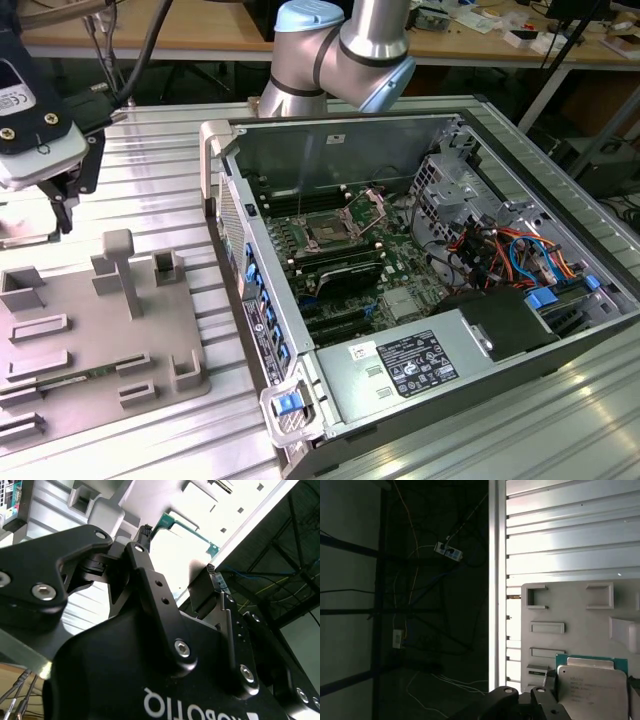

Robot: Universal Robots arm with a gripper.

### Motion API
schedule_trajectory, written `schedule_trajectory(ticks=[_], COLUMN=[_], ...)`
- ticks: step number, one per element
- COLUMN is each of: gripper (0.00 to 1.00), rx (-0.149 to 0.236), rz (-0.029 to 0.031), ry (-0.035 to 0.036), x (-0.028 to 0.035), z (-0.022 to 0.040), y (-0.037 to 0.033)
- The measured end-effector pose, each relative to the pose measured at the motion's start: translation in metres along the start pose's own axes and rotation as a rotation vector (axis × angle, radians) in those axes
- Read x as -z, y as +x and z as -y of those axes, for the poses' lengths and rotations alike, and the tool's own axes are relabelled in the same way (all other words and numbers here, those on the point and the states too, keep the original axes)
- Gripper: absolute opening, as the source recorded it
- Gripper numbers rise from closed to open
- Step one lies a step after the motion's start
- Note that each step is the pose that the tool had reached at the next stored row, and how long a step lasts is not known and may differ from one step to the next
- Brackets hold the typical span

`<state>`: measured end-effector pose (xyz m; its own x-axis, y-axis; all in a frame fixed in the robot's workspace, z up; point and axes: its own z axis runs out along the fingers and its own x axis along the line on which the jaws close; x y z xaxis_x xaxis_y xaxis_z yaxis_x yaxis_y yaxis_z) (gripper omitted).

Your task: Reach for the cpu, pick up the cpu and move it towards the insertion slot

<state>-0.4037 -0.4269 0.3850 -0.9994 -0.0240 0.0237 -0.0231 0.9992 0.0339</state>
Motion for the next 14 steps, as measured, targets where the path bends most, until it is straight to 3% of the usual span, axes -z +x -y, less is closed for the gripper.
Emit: schedule_trajectory(ticks=[14], gripper=[0.55], rx=[0.0], rz=[0.0], ry=[0.0], x=[0.0003], z=[0.0003], y=[-0.0133])
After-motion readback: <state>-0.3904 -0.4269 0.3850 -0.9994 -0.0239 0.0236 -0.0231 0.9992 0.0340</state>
